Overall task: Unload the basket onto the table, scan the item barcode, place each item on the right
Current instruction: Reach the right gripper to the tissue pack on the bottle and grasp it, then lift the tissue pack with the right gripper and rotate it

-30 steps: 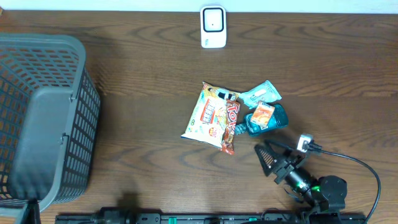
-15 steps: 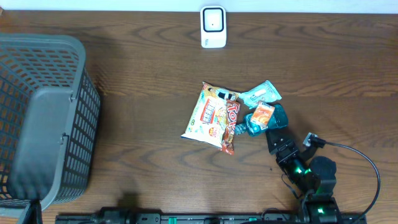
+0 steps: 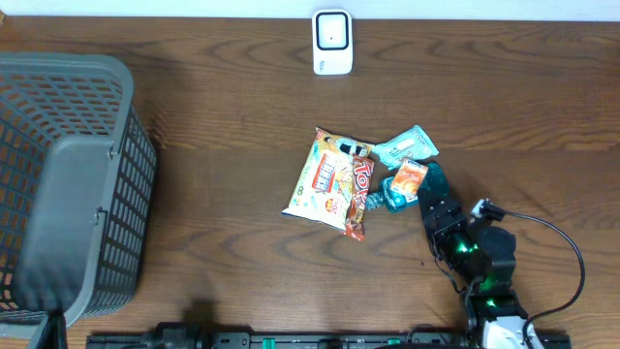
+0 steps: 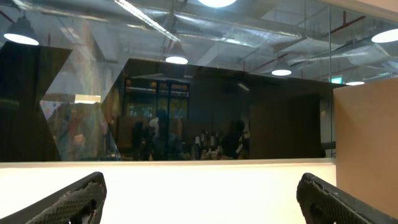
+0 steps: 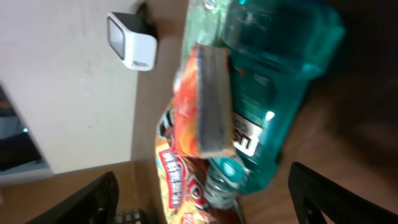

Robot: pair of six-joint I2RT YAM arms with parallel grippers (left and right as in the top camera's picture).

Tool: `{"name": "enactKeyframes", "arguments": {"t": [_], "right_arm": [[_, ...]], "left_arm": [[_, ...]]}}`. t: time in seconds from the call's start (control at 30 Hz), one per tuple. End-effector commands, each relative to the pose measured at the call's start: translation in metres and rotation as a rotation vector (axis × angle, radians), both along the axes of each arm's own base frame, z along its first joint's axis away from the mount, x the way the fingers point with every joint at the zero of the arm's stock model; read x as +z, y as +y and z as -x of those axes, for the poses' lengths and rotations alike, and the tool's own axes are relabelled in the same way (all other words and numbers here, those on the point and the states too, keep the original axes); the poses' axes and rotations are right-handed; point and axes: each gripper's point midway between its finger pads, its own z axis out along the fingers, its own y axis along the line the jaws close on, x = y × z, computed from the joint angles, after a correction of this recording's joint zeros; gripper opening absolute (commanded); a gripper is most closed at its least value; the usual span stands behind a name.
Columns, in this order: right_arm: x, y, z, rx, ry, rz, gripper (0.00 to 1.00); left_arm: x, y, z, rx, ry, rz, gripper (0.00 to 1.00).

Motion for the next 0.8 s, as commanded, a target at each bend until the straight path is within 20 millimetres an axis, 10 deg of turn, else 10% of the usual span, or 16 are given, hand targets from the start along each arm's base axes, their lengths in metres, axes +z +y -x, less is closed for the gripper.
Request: {"name": "enactKeyframes", "arguments": {"t": [0.0,0.77], "right_arm": [[-0.003,-0.002,-0.004,-0.022,0.009,-0.012,0.82],[0.001,0.001,-0.021,-0.027,-0.024,-0.04,0.72]], "left_arm": [[-0.002,-0.003,0.001,-0.023,0.002,0.002,0.98],[-0.002,-0.003,0.001,-0.022,0.006,0.002,0.98]]}}
